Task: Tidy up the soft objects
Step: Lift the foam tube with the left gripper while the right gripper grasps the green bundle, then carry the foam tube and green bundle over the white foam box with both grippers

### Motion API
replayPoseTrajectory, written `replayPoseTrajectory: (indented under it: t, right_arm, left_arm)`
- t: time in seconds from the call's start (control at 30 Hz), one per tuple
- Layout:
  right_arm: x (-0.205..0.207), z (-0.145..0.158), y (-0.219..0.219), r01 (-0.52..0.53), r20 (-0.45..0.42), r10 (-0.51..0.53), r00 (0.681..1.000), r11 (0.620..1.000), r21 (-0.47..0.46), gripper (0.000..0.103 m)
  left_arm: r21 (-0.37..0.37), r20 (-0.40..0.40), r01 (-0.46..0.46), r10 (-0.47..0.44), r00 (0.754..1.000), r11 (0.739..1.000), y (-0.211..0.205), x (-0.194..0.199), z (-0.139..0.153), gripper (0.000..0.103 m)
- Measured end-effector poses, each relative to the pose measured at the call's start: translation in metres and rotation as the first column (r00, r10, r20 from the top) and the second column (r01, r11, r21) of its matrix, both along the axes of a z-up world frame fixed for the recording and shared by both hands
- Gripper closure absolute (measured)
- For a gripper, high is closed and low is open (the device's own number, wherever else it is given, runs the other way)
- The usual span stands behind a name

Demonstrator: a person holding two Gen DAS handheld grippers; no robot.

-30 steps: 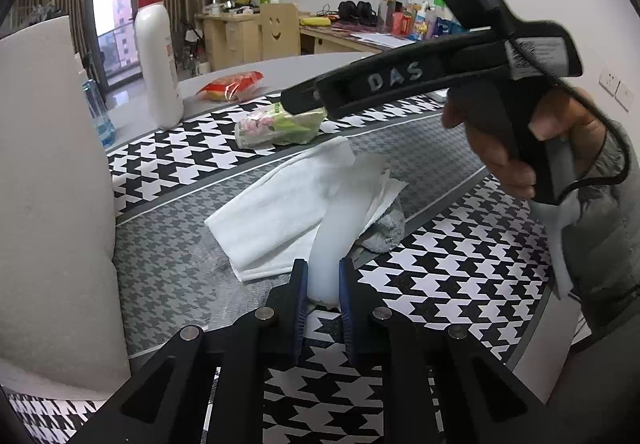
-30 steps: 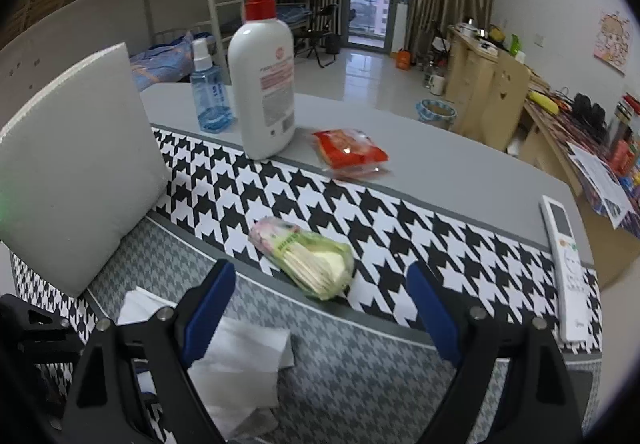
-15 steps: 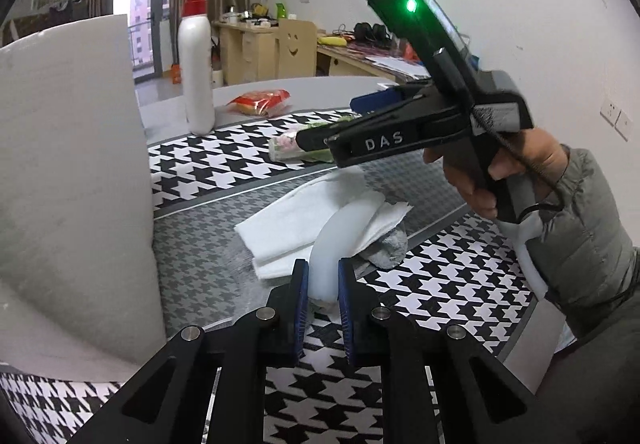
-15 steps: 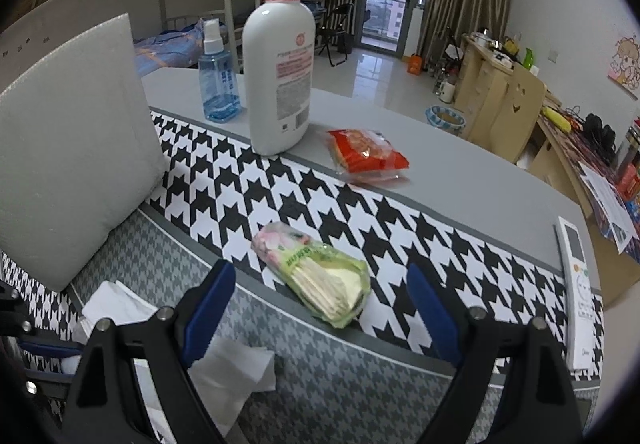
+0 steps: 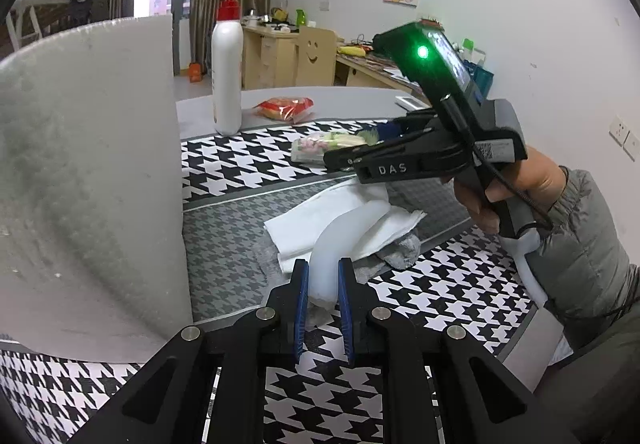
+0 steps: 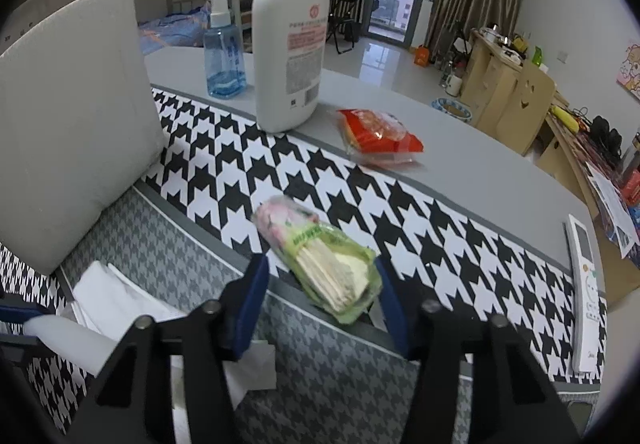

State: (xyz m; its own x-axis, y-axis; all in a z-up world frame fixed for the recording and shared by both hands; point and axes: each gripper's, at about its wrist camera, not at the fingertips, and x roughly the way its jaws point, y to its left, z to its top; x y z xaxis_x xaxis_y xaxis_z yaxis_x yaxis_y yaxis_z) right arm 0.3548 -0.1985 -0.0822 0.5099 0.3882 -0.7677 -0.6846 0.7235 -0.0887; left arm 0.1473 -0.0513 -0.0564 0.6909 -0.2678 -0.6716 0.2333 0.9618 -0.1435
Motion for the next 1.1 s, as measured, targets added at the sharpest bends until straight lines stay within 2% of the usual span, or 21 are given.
replayPoseTrajectory:
  t: [0.07,0.23,0.63,0.7,0.77,1.1]
  right_arm:
    - [0.000,-0.001,-0.001,-0.005,-0.014,0.005,1.000,1.000,0.003,0.067]
    - [-0.004,0.003,-0.005,-0.002,-0.023,0.003,1.000,1.000,0.021,0.077]
    - [-0.026,0.034,-0.030,0.032,0.020,-0.035,0.999,0.994,0.104,0.078]
    - [-0.029,0.035,-0.031,0.033,0.014,-0.035,0.999,0.993,0.110,0.086]
    - [-0.031,0.037,-0.035,0.042,0.008,-0.043,0.999,0.992,0.122,0.090]
    - [-0.037,0.048,-0.056,0.080,0.008,-0.083,0.997,0.979,0.189,0.092]
  left_arm:
    - [-0.001,0.006,-0.004,0.004,1.000,1.000,0.000,-0.002,0.001,0.087]
    - [-0.015,0.016,-0.030,0.030,0.999,0.999,0.005,-0.007,0.005,0.087]
    - [-0.017,0.070,-0.057,0.058,0.996,0.998,0.005,-0.022,0.020,0.087]
    - [-0.014,0.077,-0.062,0.063,0.995,0.998,0.004,-0.024,0.022,0.087]
    - [-0.014,0.081,-0.065,0.066,0.995,0.998,0.004,-0.025,0.023,0.087]
    - [-0.007,0.103,-0.086,0.086,0.991,0.996,0.004,-0.028,0.031,0.087]
